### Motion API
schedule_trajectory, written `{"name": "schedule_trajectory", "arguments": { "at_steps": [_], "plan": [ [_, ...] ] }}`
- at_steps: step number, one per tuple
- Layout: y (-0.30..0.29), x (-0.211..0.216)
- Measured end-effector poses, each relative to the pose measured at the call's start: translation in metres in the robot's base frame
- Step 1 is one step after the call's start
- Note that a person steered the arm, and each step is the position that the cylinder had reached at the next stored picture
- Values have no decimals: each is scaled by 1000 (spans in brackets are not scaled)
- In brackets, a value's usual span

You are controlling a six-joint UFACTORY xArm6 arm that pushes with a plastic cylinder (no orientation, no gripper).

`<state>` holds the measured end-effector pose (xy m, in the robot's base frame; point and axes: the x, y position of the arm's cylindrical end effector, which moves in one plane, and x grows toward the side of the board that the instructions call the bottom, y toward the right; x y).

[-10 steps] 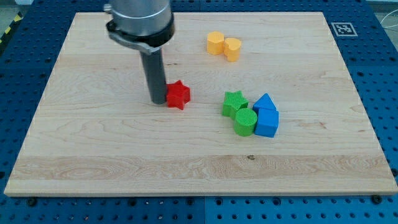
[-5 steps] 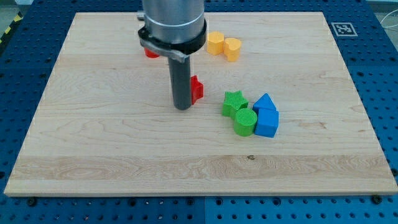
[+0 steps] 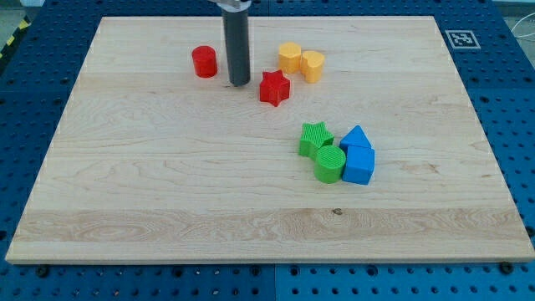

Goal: Push red star closer to the yellow hexagon

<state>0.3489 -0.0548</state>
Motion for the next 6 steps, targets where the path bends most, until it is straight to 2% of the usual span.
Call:
{"name": "schedule_trajectory", "arguments": {
  "at_steps": [3,5,6],
  "plan": [
    [11,26],
    [44,64],
    [72,66]
  ]
}}
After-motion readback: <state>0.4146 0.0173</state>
